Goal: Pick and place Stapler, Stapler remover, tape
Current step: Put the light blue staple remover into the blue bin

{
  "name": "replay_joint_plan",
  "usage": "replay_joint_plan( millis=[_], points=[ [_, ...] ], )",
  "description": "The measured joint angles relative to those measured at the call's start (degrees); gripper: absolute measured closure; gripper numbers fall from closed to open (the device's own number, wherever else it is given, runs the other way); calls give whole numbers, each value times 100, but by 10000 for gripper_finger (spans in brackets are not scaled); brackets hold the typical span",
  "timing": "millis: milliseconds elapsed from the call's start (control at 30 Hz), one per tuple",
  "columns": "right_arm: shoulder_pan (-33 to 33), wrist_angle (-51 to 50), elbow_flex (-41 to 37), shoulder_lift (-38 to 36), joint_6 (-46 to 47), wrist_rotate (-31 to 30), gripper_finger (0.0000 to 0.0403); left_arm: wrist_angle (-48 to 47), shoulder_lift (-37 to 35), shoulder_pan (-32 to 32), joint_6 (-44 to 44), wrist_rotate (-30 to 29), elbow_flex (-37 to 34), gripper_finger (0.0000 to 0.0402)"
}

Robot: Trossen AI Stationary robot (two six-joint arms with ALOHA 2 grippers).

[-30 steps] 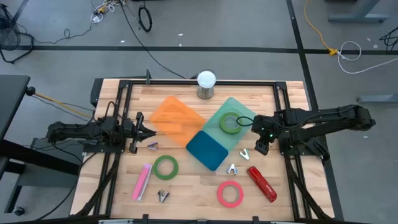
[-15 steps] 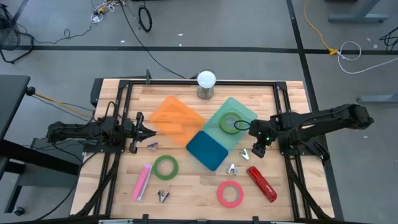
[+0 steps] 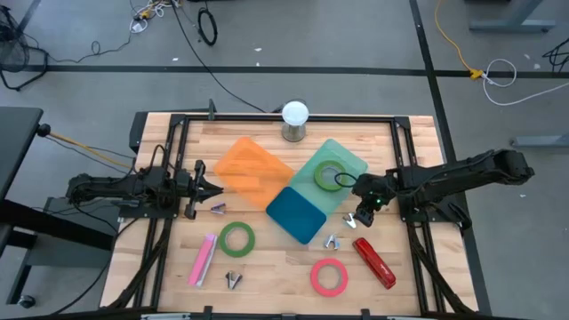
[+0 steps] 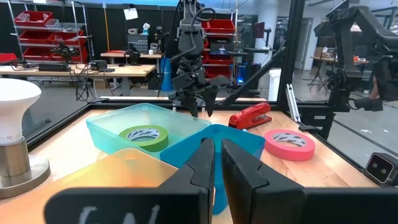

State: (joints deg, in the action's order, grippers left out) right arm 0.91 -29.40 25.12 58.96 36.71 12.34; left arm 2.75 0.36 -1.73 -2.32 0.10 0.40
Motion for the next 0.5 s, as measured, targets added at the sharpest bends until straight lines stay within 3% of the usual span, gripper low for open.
replay_joint_plan(
  millis=[500],
  points=[
    [0,750,-403,2,-115,-92,179,0,0,1,2,0,1,369]
  ],
)
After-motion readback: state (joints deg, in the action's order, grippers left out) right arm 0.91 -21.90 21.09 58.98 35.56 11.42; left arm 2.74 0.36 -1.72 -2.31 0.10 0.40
